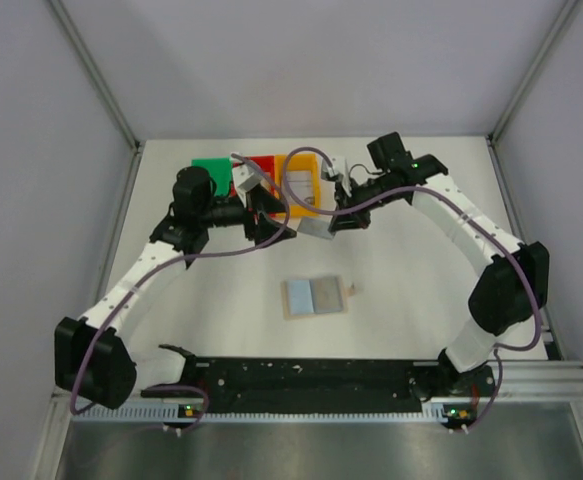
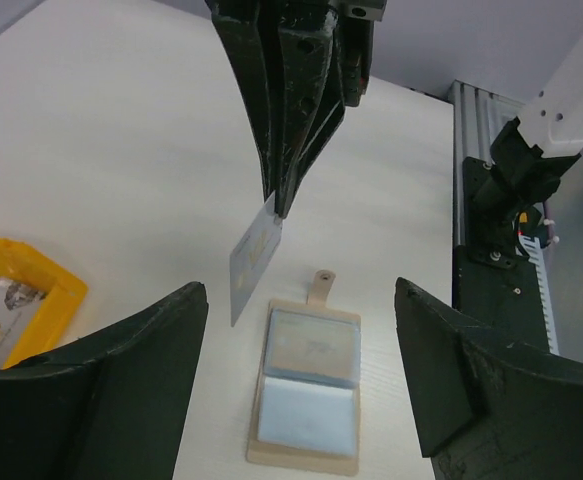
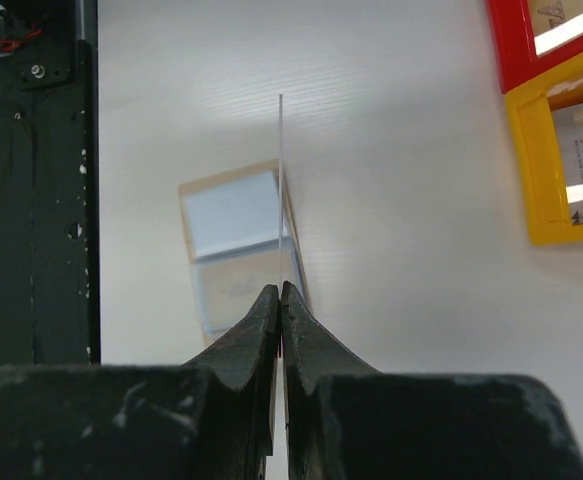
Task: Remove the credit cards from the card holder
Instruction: Place the credit card in the storage box.
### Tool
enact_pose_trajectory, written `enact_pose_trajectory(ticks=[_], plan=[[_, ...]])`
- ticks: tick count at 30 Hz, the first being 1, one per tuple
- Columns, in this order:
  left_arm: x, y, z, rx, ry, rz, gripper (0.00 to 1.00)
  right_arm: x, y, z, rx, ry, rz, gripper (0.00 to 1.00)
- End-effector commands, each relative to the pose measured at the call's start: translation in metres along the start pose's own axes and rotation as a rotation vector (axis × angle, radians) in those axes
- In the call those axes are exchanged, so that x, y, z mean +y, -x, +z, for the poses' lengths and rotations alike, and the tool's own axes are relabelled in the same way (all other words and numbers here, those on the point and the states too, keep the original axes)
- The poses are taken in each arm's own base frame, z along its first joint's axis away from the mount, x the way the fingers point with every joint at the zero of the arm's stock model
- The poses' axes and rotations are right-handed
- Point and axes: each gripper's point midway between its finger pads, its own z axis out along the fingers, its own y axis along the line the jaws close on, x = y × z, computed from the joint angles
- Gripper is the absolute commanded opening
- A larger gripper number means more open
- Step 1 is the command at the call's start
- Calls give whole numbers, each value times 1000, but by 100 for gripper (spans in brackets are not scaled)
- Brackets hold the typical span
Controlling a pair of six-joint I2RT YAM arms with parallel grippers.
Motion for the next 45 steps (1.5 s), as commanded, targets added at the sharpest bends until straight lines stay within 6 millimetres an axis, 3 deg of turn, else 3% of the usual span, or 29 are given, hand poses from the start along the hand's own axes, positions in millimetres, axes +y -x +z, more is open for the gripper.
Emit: enact_pose_trajectory(ticks=[1,8,17,31,34,37,39,40,41,44,45], plan=[[-17,26,6,-33,-168,145,79,18,21,-9,-57,15,-89,0],[-9,21,17,-19,-202,146,75,32,32,-9,-92,57,-123,0],[-6,23,28,-7,-231,117,48,41,39,-12,-114,73,-142,0],[-2,0,33,96,-219,81,29,41,38,-11,-110,71,-143,0],[-3,-2,34,106,-225,75,21,41,38,-11,-110,70,-143,0],[-7,-3,36,115,-243,69,0,40,36,-10,-107,70,-139,0],[-8,-3,37,118,-249,78,0,39,35,-9,-99,65,-129,0],[-6,-3,36,118,-242,87,0,37,33,-9,-93,57,-124,3],[-5,-5,36,120,-237,93,0,36,32,-8,-88,53,-117,14],[5,-5,35,110,-210,107,0,32,29,-9,-73,21,-82,62],[13,-3,33,94,-195,112,0,29,28,-11,-70,1,-62,70]])
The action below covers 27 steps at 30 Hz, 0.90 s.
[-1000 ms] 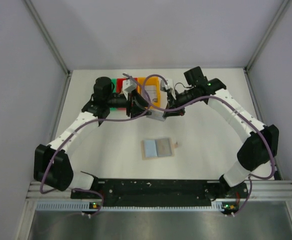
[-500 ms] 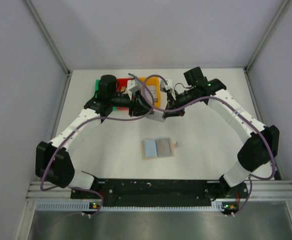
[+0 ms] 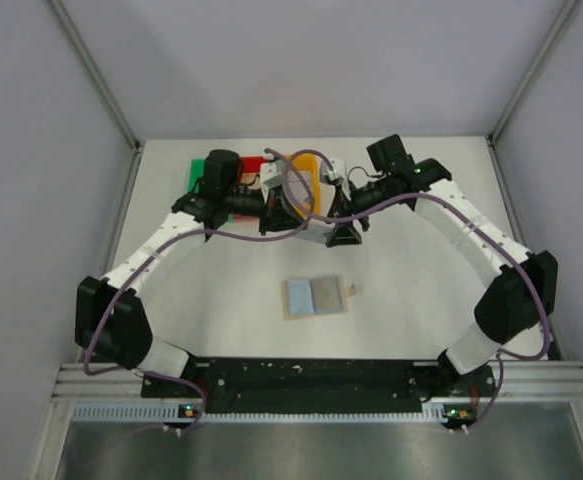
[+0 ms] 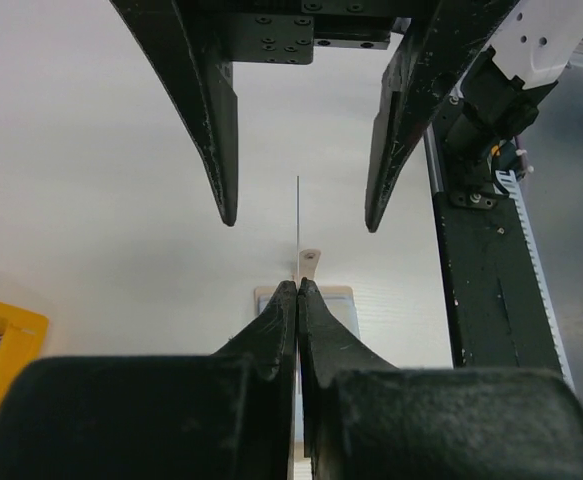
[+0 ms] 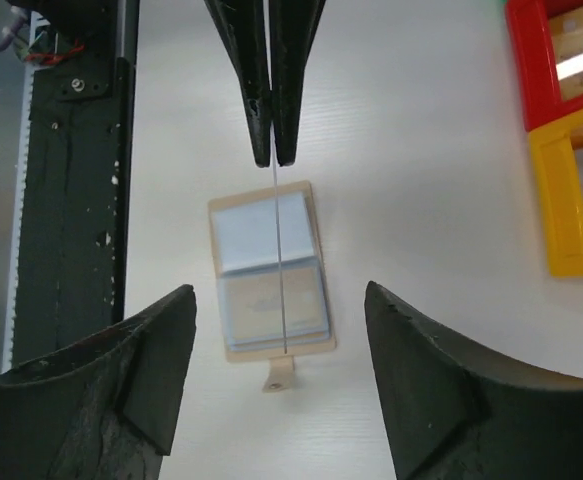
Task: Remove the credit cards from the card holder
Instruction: Place the credit card in the storage box.
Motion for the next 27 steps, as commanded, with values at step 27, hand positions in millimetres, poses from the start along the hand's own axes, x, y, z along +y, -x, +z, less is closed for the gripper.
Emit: enact_pose_trajectory(ticks=[27], plan=[[235,-35,-21,-24,463,5,0,29,-51,-77,-217,-622,280,83]])
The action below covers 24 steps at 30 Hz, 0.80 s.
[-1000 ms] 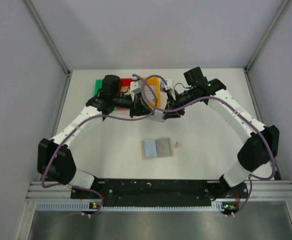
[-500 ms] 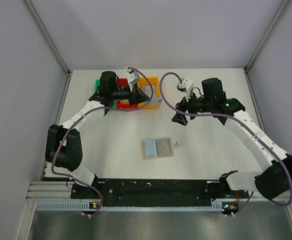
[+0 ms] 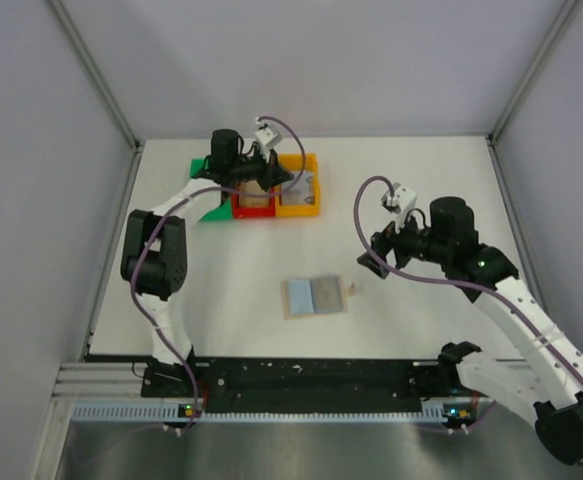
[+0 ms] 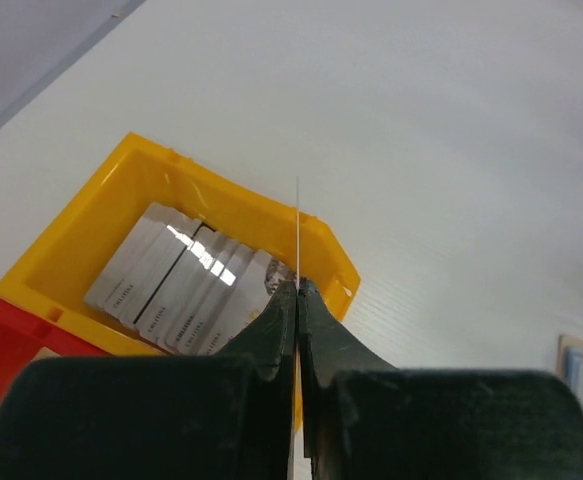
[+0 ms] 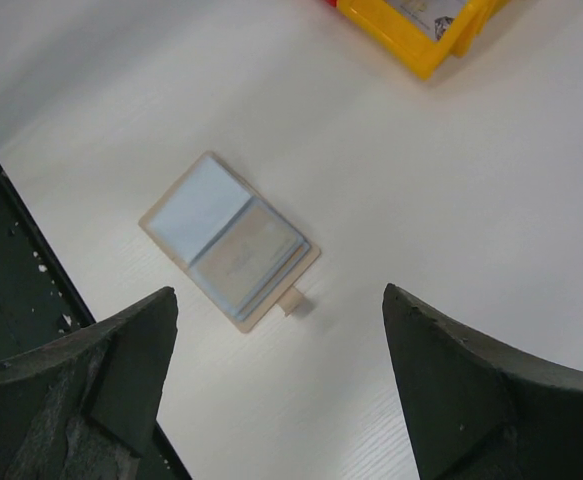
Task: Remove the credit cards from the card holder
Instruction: Place the credit card in the storage box.
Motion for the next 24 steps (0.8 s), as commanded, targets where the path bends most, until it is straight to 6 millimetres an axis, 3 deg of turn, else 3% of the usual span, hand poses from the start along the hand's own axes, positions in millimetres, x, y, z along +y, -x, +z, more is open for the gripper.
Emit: enact_pose_trajectory(ticks=[1,6,24], plan=[[23,9,11,-5,23,40,0,1,10,-7,-53,-7,-14,83],[28,-12,19,59,-21,-21,0,-1,10,-8,-56,-17,-36,83],[34,-44,34,138,-35,-223,0,2,10,-6,-51,13,-70,82]])
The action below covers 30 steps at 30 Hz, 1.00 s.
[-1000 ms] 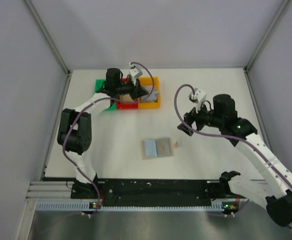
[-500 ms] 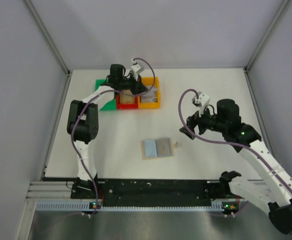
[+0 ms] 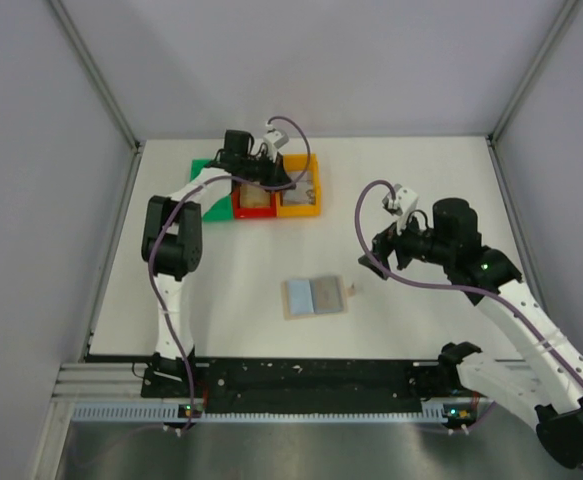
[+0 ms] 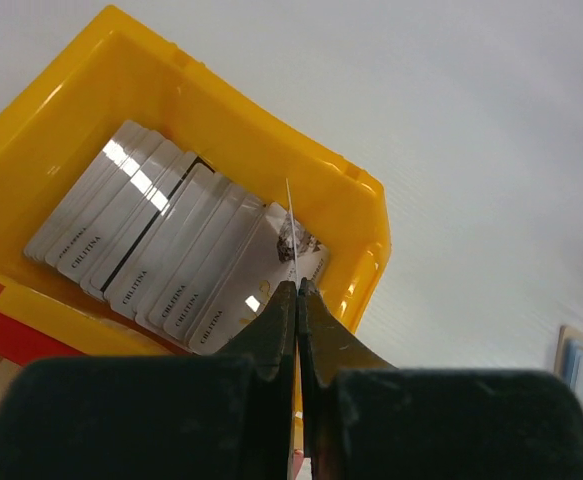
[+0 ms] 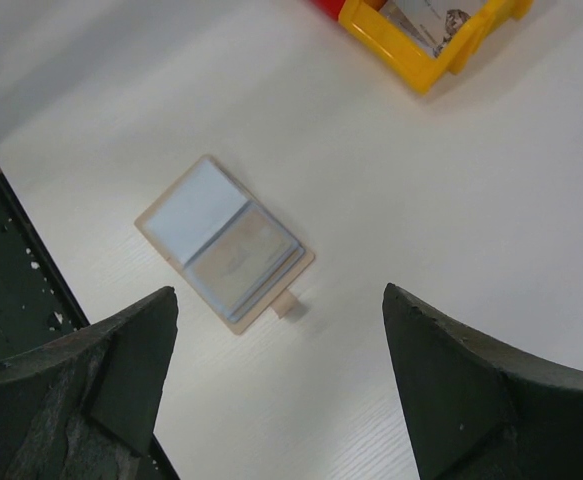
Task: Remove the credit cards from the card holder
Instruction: Place the credit card in the storage box.
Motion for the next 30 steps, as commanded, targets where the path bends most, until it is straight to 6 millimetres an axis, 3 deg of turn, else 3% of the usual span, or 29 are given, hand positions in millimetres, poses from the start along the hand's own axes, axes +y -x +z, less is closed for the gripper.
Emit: enact_pose_trajectory(ticks=[1,5,11,14,25,27,29,30], plan=[[0,3,4,-10,-25,-43,0,1,6,0,-28,18,-29,83],[-1,3,4,-18,-21,-63,5,2,6,0,-29,23,-27,83],[5,-2,2,-8,27,-76,30,6,6,0,-31,43,-29,83],[8,0,-1,-8,62,-67,36,7,5,1,-31,52,-26,83],[12,20,-24,-27,215,-7,70,12,8,1,-44,78,-25,83],[11,22,-29,-35,241,-20,81,11,8,1,-44,69,-16,83],[9,32,-36,-71,273,-24,99,9,9,2,-46,60,-4,83],[6,39,-41,-90,293,-29,99,8,9,2,-46,50,8,83]])
